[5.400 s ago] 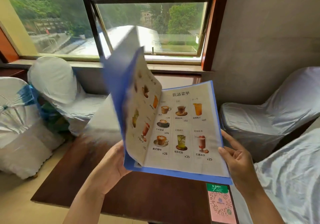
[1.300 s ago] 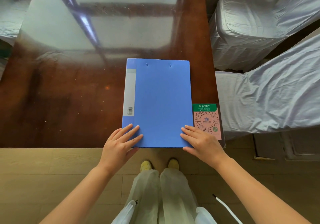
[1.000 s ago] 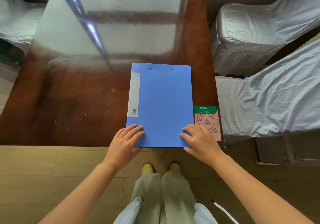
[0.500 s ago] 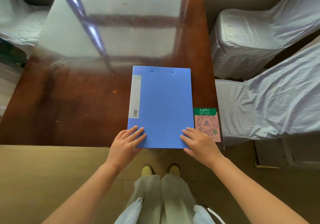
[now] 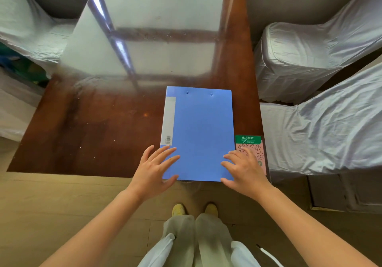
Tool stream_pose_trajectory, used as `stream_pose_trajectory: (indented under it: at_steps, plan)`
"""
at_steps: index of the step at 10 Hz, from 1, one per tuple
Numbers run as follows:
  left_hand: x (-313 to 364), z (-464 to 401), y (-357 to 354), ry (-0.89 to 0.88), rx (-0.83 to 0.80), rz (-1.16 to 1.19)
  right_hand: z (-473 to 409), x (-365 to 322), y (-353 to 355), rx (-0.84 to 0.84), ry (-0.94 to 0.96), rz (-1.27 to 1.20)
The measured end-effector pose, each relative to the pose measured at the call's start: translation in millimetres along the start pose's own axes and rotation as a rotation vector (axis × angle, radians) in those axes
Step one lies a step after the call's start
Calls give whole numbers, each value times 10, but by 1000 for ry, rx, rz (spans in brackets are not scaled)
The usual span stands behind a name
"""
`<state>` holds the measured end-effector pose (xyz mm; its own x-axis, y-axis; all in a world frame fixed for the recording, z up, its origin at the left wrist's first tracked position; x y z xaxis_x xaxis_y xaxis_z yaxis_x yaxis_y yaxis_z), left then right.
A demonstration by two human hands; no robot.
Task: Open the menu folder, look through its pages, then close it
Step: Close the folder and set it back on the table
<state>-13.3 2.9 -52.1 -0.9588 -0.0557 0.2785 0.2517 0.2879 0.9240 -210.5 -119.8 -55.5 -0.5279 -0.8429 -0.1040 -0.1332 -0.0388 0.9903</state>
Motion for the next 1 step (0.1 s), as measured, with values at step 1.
stream_pose_trajectory:
  at_steps: [1]
  plan:
    - [-74,-402,283,37,55,0,-254,53,233,63,-24,-2]
Point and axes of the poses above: each hand's wrist, its own z-axis away from the middle knuckle, its own y-axis out of the back of the hand, x = y × z, the point moved 6 cm from there along -z, towards the middle knuckle, and after that the axes turned 14 degrees about x, right-handed, at the moved point
